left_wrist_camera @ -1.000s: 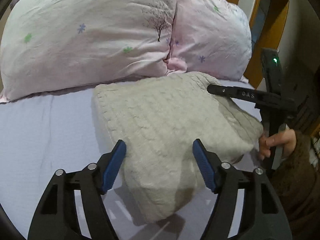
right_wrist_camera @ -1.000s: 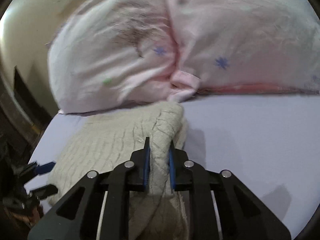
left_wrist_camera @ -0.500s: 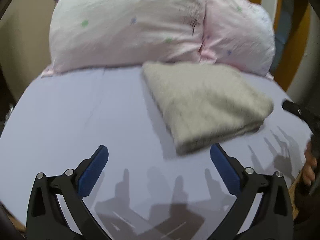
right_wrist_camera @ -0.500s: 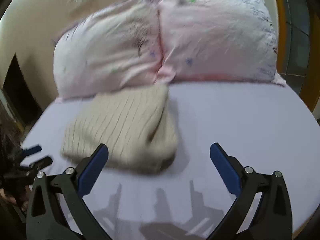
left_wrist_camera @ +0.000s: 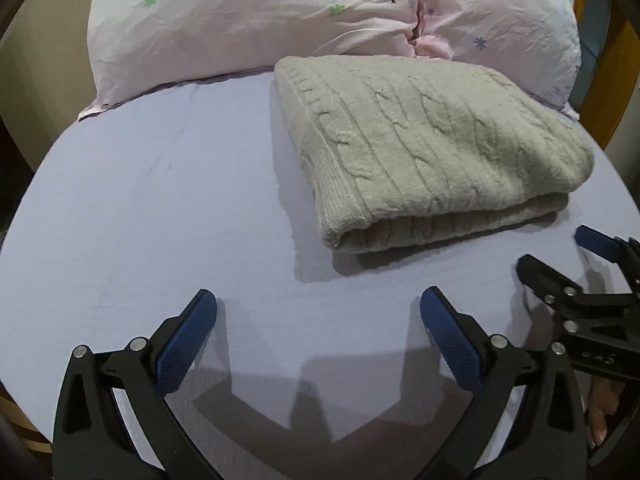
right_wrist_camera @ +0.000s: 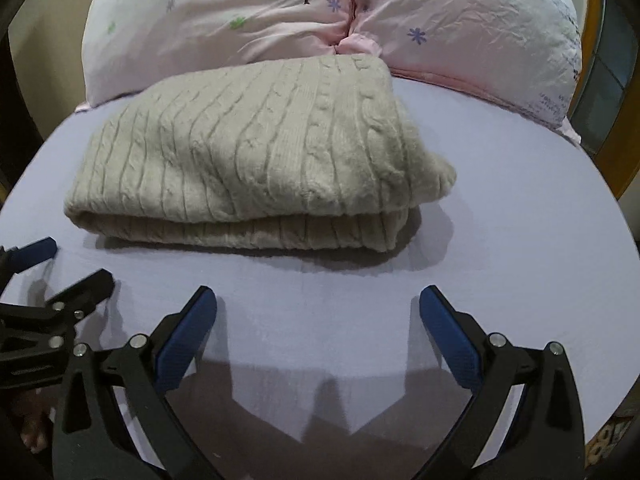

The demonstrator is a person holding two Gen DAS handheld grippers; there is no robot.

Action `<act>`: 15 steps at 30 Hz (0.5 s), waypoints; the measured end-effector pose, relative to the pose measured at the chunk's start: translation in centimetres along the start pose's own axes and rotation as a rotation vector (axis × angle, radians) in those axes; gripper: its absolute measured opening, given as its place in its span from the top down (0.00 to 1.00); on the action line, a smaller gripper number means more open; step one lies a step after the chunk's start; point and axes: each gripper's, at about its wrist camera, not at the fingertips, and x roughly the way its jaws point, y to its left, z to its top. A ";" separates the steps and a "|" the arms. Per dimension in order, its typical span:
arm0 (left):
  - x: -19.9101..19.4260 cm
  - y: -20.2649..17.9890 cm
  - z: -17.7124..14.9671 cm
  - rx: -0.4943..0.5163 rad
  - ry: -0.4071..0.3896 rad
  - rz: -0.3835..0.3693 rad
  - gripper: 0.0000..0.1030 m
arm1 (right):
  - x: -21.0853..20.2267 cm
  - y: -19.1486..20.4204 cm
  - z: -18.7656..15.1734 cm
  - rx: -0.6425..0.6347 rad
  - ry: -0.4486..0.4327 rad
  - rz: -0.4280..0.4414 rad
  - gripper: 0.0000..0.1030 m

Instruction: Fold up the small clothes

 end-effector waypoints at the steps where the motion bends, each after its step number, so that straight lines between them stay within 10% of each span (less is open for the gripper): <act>1: 0.0 0.0 0.0 -0.005 0.001 0.000 0.01 | 0.0 0.0 -0.1 0.001 0.002 0.000 0.02; 15: 0.0 0.1 0.0 -0.012 0.026 0.009 0.01 | -0.1 0.0 0.0 -0.002 0.005 -0.002 0.02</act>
